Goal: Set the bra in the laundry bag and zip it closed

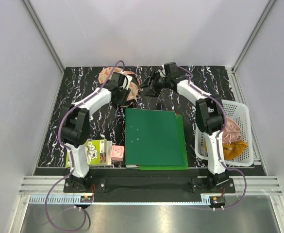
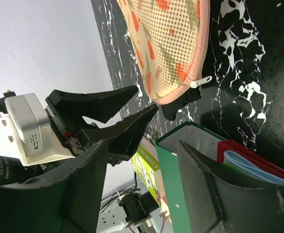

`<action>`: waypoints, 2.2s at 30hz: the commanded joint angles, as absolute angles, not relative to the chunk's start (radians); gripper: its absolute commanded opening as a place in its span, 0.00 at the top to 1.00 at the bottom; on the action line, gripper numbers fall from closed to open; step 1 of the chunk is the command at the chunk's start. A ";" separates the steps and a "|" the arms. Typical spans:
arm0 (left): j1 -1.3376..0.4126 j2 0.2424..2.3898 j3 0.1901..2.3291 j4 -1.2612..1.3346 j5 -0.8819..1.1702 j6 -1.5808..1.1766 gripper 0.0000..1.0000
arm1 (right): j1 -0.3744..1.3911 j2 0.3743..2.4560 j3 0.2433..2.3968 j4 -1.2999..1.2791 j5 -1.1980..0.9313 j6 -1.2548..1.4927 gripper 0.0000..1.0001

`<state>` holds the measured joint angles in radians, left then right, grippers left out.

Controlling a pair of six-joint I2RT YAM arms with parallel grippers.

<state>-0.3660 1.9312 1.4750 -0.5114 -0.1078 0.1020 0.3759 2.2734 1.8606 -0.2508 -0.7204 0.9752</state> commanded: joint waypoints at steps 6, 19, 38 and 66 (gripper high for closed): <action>-0.376 2.029 1.594 -0.448 -0.114 0.115 0.52 | 0.425 2.226 1.796 -0.189 -0.749 1.000 0.35; -0.376 2.051 1.684 -0.453 -0.134 0.106 1.00 | 0.442 2.261 1.772 -0.104 -0.761 1.100 0.38; -0.376 1.959 1.680 -0.511 -0.006 0.012 1.00 | 0.442 2.296 1.799 -0.041 -0.689 1.091 0.61; -0.388 1.867 1.592 -0.519 0.250 0.026 1.00 | 0.469 2.361 1.907 -0.049 -0.658 1.085 0.96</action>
<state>-0.3740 1.9377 1.6009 -0.5434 0.1223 0.0330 0.4419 2.3592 1.8435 -0.0753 -0.6945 1.0813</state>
